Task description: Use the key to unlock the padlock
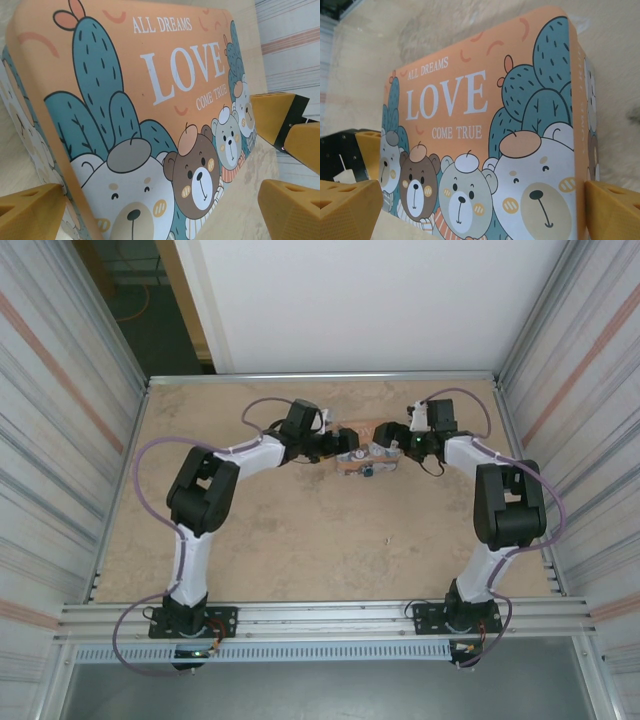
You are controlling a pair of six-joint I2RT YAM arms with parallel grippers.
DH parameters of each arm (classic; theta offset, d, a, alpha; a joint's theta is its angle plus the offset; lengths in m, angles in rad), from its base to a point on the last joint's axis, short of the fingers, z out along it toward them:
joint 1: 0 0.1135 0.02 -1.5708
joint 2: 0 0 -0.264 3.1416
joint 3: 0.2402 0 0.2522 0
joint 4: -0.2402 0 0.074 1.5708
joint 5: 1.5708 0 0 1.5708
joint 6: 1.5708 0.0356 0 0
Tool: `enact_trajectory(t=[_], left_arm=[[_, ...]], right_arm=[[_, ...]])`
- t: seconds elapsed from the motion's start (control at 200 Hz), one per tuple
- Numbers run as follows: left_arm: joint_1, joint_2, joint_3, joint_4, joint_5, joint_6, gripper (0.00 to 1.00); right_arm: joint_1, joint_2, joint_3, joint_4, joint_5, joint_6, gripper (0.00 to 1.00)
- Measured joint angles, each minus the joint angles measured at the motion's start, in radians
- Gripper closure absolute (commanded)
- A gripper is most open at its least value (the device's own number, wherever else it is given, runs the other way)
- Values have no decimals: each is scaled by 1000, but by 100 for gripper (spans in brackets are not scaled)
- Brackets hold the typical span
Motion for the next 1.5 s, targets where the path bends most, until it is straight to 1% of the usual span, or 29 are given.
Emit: enact_trajectory(t=[0.271,0.496,0.666,0.817,1.057,1.202,1.393,1.503], left_arm=[[35,-183,-220,-22,-64,18,1],[97,-311,-386,-7,-81,18,1],[148,-357,-441,10,-81,18,1],[176,-360,-450,34,-79,18,1],[185,-360,-452,60,-58,18,1],[192,-369,-461,68,-37,18,1],[245,-418,-463,63,-19,19,1],[277,-494,-472,37,-23,40,1]], right_arm=[[160,-66,-72,12,62,62,0],[297,-101,-106,19,99,108,1],[404,-131,-144,18,140,151,1],[470,-145,-159,18,168,179,2],[491,-147,-161,4,211,198,1],[488,-160,-161,-44,269,197,1],[481,-222,-144,-139,346,186,1],[474,-291,-138,-225,401,167,1]])
